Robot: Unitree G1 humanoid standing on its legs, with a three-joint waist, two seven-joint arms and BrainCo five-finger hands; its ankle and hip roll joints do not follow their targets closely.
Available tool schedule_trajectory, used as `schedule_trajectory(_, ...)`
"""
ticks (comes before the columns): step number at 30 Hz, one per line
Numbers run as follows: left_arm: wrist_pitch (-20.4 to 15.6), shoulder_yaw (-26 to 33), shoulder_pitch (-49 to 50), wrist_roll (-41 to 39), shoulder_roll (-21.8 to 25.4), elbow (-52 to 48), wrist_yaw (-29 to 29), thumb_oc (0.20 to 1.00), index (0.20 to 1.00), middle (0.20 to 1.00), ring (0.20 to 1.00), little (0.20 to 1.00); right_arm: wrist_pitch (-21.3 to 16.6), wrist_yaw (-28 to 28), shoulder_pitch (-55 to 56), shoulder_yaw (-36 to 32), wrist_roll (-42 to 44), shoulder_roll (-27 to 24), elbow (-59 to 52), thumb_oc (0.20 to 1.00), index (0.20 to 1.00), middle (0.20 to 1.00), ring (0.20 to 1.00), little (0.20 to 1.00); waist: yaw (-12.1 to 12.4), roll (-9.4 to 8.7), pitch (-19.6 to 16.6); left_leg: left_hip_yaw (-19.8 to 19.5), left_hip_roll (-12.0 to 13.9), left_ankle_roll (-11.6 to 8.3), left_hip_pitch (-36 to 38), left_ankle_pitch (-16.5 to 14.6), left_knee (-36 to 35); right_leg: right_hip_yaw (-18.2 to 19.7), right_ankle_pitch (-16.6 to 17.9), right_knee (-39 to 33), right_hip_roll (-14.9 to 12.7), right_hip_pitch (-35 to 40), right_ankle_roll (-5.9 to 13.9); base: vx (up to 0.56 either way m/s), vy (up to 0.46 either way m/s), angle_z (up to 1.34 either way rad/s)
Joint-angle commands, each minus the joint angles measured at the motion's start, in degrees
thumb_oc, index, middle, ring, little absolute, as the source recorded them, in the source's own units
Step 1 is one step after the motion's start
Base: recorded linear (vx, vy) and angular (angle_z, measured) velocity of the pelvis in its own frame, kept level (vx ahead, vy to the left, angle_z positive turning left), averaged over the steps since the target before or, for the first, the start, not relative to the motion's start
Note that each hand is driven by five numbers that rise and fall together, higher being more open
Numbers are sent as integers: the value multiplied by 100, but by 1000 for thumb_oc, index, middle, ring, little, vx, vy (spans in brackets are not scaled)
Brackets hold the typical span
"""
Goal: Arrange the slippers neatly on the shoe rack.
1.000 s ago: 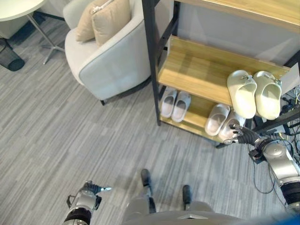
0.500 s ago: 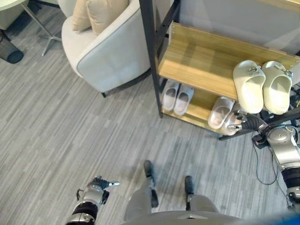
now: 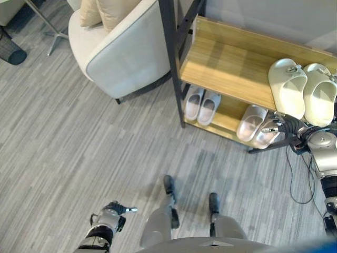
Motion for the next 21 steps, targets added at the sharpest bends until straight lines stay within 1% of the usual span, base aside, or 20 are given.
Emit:
schedule_trajectory(1, 116, -320, -213, -20, -61, 370, 232, 1000, 1000, 1000, 1000, 1000, -95, -42, -324, -347, 89, -619, -1, 1000, 1000, 1000, 1000, 1000, 143, 179, -74, -42, -99, -121, 606, -580, 26, 165, -168, 676, 26, -640, -62, 0, 0, 0)
schedule_trajectory(8, 217, -386, -209, 8, -86, 353, 290, 1000, 1000, 1000, 1000, 1000, -82, -86, -307, -493, 115, -645, 30, 1000, 1000, 1000, 1000, 1000, 139, 198, -86, -63, -114, -109, 580, -587, 26, 141, -167, 670, 9, -635, -45, 0, 0, 0)
schedule_trajectory(14, 349, -396, -167, 81, -147, 210, 201, 1000, 1000, 1000, 1000, 1000, -64, 31, -33, -652, 25, -566, -117, 1000, 1000, 1000, 1000, 1000, 116, 205, -155, -70, -123, -97, 609, -603, 26, 121, -173, 658, -3, -590, -40, 0, 0, 0)
schedule_trajectory(19, 528, -352, -95, 164, -177, 70, 108, 1000, 1000, 1000, 1000, 1000, -123, 249, 738, -864, -24, -103, -560, 1000, 1000, 1000, 1000, 1000, 60, 170, -350, -43, -109, -86, 681, -661, 26, 142, -196, 655, 14, -518, -36, 7, 2, 0)
schedule_trajectory(21, 604, -308, -4, 200, -174, -50, 52, 1000, 1000, 1000, 1000, 1000, -183, 349, 1165, -913, -96, -7, -759, 1000, 1000, 1000, 1000, 1000, 34, 148, -452, -44, -101, -88, 720, -682, 26, 134, -217, 666, 24, -484, -36, 38, 3, 0)
